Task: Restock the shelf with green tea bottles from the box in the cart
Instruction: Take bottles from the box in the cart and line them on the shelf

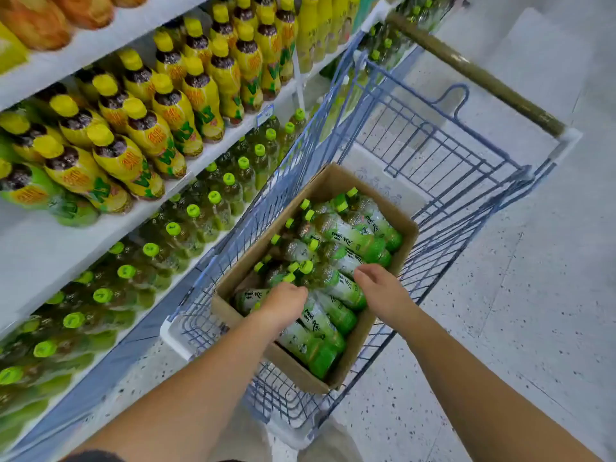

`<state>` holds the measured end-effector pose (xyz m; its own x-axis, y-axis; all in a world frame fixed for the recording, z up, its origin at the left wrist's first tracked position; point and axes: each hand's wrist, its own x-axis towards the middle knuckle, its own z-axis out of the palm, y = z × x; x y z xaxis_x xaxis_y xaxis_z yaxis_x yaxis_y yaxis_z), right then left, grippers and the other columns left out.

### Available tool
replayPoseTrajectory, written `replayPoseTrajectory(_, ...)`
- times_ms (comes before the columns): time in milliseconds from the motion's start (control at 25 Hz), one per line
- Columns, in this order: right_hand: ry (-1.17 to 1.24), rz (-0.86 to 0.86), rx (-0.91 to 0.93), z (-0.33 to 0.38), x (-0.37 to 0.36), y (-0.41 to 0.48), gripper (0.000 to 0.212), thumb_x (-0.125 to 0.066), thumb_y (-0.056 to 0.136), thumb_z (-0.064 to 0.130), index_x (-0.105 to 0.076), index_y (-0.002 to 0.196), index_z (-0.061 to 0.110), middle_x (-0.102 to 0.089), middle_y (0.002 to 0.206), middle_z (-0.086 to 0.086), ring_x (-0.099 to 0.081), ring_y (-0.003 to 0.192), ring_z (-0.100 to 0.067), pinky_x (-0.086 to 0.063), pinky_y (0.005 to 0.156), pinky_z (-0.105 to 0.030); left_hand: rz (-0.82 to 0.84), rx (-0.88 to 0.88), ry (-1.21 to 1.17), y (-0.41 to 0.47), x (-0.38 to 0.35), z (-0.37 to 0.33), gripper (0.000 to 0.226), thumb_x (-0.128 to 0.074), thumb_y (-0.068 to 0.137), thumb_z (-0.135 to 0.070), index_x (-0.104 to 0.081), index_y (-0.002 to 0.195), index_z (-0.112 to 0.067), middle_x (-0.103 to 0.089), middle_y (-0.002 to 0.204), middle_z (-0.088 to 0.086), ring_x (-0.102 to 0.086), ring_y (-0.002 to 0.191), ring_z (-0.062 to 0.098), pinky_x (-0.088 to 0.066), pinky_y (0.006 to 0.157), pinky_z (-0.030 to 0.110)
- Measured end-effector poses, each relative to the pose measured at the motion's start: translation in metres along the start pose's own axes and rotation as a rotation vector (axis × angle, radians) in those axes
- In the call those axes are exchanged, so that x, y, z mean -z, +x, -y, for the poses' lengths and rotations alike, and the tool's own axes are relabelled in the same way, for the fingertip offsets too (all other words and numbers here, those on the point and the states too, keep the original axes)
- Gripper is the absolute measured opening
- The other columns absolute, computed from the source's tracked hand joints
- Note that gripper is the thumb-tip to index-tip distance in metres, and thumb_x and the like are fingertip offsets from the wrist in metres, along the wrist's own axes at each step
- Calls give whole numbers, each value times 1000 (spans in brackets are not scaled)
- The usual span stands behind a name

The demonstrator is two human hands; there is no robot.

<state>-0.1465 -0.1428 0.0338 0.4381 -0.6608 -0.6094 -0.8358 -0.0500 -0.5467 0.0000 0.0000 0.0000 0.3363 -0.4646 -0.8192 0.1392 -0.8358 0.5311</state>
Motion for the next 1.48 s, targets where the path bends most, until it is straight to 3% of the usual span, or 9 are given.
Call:
replayPoseTrajectory(240,-275,155,-1,-47,-24,61,55,-47,97,52,-45,143,22,-57,137,-4,-56,121,-25,-41,99,-39,-159,146,88,46,-35,21,36,-71,88,-36,-43,74,-16,-48,74,0,-46,54,12,-34,37,22)
replayPoseTrajectory(360,-372,181,63,-71,-35,82,55,-44,99,51,-43,143,17,-60,116,-4,-61,97,-18,-42,80,-34,-257,207,111,61,-57,30,45,-82,79,-37,-45,90,-13,-56,91,4,-54,66,13,-39,46,28)
replayPoseTrajectory(520,-442,246,184,-91,-37,104,66,-59,94,41,-36,150,13,-51,143,-7,-57,113,-22,-46,96,-38,-414,261,139,72,-78,27,84,-91,68,-41,-45,126,-2,-60,121,15,-65,102,34,-53,68,38)
replayPoseTrajectory(760,-721,140,393,-92,-40,122,40,-68,86,45,-56,110,15,-57,111,-7,-48,115,-27,-46,92,-39,-378,413,82,77,-81,21,85,-90,64,-46,-55,127,0,-60,124,19,-69,95,34,-58,74,43)
replayPoseTrajectory(880,-667,116,372,-88,-37,118,34,-74,83,44,-55,90,17,-53,90,-1,-54,96,-21,-48,73,-35,-543,277,-44,66,-101,20,75,-88,72,-36,-39,122,-8,-53,127,15,-61,105,36,-56,80,44)
replayPoseTrajectory(960,-599,126,335,-87,-36,116,31,-75,84,39,-56,89,14,-55,81,0,-60,82,-23,-45,64,-32,-561,190,-148,62,-112,20,63,-83,79,-28,-30,111,-18,-55,120,13,-62,97,34,-53,67,39)
replayPoseTrajectory(1280,-400,266,309,-80,-22,118,54,-84,77,29,-60,121,9,-67,109,-1,-62,94,-19,-47,80,-27,-405,63,-255,58,-98,35,87,-79,85,-26,-15,145,-28,-33,141,10,-51,78,10,-42,44,16)
replayPoseTrajectory(1360,-375,309,289,-74,-17,119,42,-85,74,31,-67,106,12,-73,90,6,-68,80,-10,-53,69,-21,-421,-15,-316,55,-95,37,93,-82,81,-24,-17,146,-38,-41,138,5,-56,72,6,-46,41,12)
replayPoseTrajectory(1480,-228,354,203,-58,-7,109,22,-85,72,33,-66,82,28,-71,73,13,-64,64,0,-46,48,-15,-458,-87,-447,44,-85,31,97,-86,74,-27,-23,145,-44,-60,121,-5,-66,72,2,-59,59,30)
